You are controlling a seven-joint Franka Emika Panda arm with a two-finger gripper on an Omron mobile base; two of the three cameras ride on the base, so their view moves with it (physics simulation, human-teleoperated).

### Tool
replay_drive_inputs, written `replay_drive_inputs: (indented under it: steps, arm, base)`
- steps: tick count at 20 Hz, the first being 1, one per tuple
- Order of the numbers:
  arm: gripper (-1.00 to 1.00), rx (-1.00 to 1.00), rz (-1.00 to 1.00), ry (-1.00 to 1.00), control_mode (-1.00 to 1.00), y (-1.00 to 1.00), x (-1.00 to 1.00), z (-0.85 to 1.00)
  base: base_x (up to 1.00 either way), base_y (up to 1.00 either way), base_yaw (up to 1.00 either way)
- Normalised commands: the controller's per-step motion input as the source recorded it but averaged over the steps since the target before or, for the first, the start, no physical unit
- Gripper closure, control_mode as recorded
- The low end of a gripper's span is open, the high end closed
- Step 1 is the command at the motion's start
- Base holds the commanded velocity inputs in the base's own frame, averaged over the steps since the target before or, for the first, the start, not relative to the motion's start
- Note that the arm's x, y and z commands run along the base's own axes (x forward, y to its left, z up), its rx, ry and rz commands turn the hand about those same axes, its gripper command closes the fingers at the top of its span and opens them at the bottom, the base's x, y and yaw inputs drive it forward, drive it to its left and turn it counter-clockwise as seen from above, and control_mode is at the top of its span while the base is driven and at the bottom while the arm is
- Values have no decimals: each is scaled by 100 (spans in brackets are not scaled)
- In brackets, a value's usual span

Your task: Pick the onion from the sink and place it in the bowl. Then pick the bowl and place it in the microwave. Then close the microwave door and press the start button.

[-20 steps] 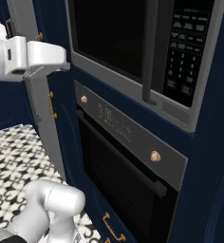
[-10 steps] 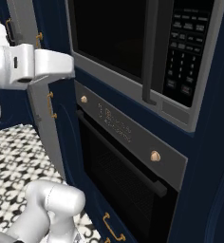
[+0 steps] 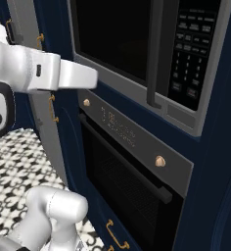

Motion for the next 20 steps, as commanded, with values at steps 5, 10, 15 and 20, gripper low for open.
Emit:
replay_drive_inputs:
  steps: [5,10,15,20]
  arm:
    - [100,34,-6,-21,-100,-1,1,27]
    - [100,4,-9,-48,-100,0,7,41]
    - [100,0,-7,-38,-100,-4,5,20]
    - [100,1,0,-2,-100,-48,0,0]
  base:
    - [0,0,0]
    - [0,0,0]
    - [0,0,0]
    - [0,0,0]
